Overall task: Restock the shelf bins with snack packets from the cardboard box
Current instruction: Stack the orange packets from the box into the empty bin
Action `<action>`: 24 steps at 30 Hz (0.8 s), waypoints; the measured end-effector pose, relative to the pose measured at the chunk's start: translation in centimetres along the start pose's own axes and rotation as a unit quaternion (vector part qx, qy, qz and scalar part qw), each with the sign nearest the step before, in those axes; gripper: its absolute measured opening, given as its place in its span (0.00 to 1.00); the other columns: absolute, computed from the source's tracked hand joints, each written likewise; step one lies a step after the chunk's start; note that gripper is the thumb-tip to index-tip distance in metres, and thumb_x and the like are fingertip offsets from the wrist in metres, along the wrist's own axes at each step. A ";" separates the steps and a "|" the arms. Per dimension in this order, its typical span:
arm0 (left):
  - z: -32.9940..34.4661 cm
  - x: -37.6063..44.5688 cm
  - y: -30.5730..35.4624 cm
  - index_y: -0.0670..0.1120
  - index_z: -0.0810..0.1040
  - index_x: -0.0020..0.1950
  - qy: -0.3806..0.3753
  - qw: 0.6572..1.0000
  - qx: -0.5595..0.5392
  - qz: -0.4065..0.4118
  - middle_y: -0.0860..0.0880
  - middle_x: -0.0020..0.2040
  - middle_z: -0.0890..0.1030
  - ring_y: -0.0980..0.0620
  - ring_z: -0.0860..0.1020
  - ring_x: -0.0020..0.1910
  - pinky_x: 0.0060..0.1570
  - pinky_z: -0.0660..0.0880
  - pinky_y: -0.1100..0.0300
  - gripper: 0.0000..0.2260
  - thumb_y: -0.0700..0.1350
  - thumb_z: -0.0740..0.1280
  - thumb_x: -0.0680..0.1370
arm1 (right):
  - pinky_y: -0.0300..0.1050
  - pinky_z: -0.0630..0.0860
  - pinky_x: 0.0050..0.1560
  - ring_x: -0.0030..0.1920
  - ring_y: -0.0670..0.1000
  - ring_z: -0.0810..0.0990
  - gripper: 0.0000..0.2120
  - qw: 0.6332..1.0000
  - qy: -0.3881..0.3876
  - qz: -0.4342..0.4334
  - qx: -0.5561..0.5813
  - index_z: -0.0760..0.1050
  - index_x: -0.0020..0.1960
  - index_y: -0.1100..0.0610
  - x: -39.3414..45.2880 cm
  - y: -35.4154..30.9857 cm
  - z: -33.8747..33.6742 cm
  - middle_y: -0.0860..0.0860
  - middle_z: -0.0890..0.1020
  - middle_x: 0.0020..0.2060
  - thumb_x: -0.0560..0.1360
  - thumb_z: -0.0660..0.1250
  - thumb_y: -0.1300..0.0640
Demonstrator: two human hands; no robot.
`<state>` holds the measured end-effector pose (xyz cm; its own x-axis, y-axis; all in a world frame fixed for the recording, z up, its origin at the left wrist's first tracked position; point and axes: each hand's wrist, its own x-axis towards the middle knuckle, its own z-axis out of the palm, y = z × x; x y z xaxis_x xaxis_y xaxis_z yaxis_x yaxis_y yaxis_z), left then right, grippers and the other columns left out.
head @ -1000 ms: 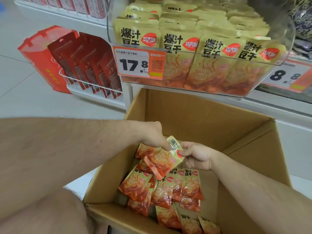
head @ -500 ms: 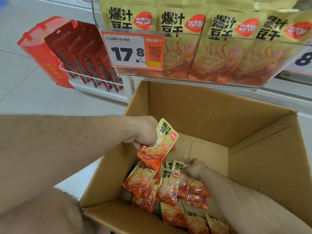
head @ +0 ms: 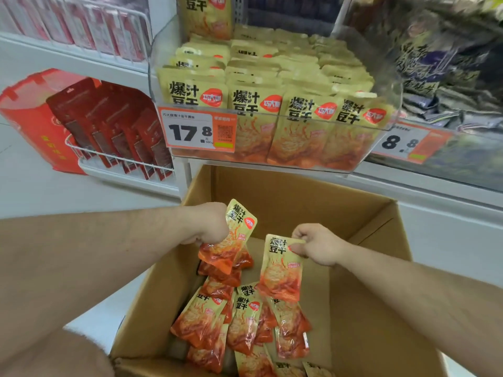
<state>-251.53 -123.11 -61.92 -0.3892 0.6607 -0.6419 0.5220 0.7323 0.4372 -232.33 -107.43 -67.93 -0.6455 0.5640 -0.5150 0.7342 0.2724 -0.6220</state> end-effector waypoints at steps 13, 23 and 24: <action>-1.6 -6.3 4.6 0.50 0.73 0.63 -0.131 0.944 -0.244 0.177 0.44 0.56 0.83 0.43 0.83 0.52 0.41 0.79 0.54 0.23 0.27 0.61 0.75 | 0.40 0.68 0.32 0.27 0.47 0.70 0.06 0.961 0.148 -0.074 0.223 0.75 0.42 0.59 -9.5 -8.4 -4.2 0.55 0.80 0.32 0.78 0.68 0.64; -6.1 -8.8 5.8 0.49 0.74 0.66 -0.035 0.912 -0.309 0.267 0.49 0.58 0.84 0.49 0.81 0.59 0.64 0.75 0.47 0.20 0.32 0.68 0.77 | 0.40 0.68 0.33 0.32 0.46 0.76 0.27 0.955 0.052 -0.129 0.260 0.77 0.58 0.55 -13.0 -14.6 -7.6 0.49 0.85 0.43 0.62 0.80 0.54; -6.7 -9.0 6.0 0.49 0.74 0.66 -0.034 0.909 -0.310 0.278 0.48 0.59 0.83 0.48 0.81 0.60 0.64 0.74 0.46 0.20 0.32 0.68 0.78 | 0.40 0.70 0.35 0.34 0.47 0.79 0.22 0.958 0.035 -0.134 0.251 0.78 0.57 0.56 -13.1 -15.4 -7.9 0.49 0.86 0.44 0.65 0.79 0.57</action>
<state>-250.01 -123.56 -49.31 -0.1367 0.9608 -0.2412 0.0882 0.2543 0.9631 -233.47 -112.86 -46.94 -0.7684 0.5816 -0.2670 0.3387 0.0157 -0.9408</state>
